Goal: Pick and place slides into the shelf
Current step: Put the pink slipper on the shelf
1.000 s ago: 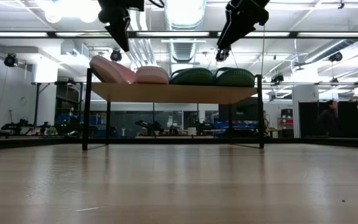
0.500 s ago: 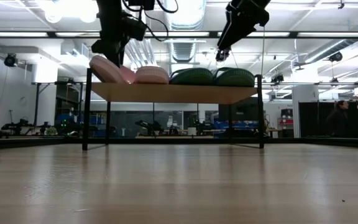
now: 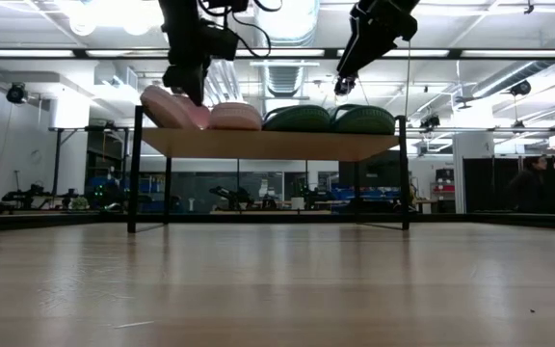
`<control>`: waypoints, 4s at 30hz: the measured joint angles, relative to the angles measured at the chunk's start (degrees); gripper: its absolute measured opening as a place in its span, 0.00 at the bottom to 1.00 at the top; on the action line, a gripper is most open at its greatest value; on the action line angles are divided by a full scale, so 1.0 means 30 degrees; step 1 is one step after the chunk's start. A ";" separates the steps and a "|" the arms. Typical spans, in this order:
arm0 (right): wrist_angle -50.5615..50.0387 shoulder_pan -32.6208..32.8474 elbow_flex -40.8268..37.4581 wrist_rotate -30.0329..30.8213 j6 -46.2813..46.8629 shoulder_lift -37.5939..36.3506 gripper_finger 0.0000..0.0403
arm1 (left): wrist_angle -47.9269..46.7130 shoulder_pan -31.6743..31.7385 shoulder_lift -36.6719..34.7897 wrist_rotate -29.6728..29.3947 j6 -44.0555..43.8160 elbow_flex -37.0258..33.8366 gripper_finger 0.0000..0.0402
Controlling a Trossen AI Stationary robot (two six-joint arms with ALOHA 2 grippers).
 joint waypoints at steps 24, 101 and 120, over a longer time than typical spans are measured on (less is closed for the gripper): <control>-0.0042 0.0000 0.0000 0.0000 -0.0027 0.0000 0.54 | 0.0793 0.0000 -0.0106 -0.1572 -0.0461 -0.0328 0.00; -0.0228 0.0000 -0.0073 0.0000 0.0268 0.0000 0.54 | 0.0101 -0.8007 -0.1721 -0.0279 -0.5025 -0.4408 0.51; -0.0415 0.0000 -0.0189 -0.0003 0.0350 0.0000 0.54 | -0.1385 -0.7912 -0.0823 -0.1810 -0.6493 -0.4658 0.51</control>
